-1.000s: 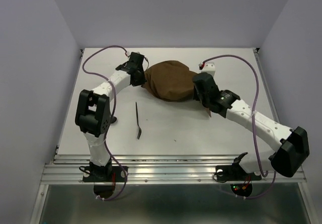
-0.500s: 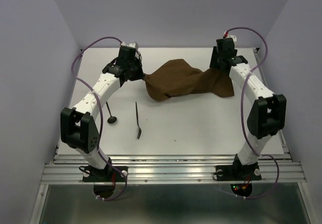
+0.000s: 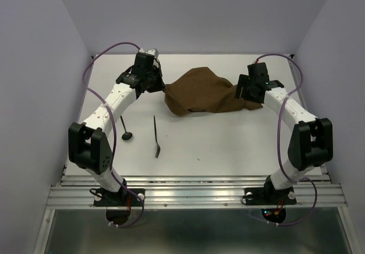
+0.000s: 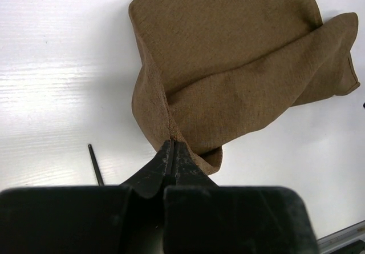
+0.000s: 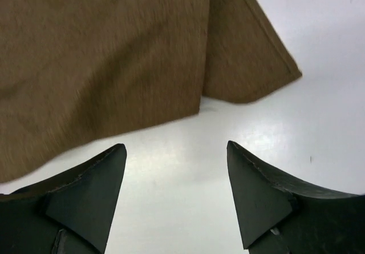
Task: Fold the napkin into a case and place the utensils inside
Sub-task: Pick up the crumpled napkin from the center of the board.
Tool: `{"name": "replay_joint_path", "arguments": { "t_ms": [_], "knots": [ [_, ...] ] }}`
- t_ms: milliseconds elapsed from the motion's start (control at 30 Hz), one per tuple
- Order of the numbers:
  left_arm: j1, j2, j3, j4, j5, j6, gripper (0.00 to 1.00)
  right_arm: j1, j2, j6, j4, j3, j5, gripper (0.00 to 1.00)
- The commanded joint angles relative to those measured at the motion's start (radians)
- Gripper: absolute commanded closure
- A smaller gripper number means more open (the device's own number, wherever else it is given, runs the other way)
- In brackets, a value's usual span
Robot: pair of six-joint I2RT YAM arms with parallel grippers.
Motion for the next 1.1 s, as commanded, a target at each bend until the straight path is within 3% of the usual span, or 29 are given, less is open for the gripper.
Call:
{"name": "replay_joint_path", "arguments": {
  "t_ms": [0, 267, 567, 633, 833, 900, 1067],
  "knots": [
    [-0.003, -0.009, 0.027, -0.008, 0.007, 0.026, 1.0, 0.003, -0.1, 0.073, 0.101, -0.159, -0.055, 0.24],
    [-0.003, 0.006, 0.047, -0.022, 0.016, 0.035, 1.0, 0.003, -0.065, 0.086, 0.187, -0.264, -0.101, 0.28],
    [-0.006, -0.005, 0.021, -0.024, 0.024, 0.033, 1.0, 0.003, 0.05, 0.073, 0.276, -0.186, -0.118, 0.34],
    [-0.008, -0.009, 0.02, -0.025, 0.025, 0.036, 1.0, 0.003, 0.089, 0.081, 0.277, -0.167, -0.13, 0.44],
    [-0.009, -0.032, 0.017, -0.039, 0.013, 0.041, 1.0, 0.003, 0.055, 0.092, 0.276, -0.158, -0.142, 0.94],
    [-0.009, -0.04, 0.02, -0.047, -0.001, 0.043, 1.0, 0.003, 0.02, 0.09, 0.254, -0.151, -0.15, 0.99],
    [-0.009, -0.06, 0.045, -0.061, -0.047, 0.046, 1.0, 0.003, -0.144, 0.084, 0.172, -0.124, -0.167, 0.99]
  ]
}}
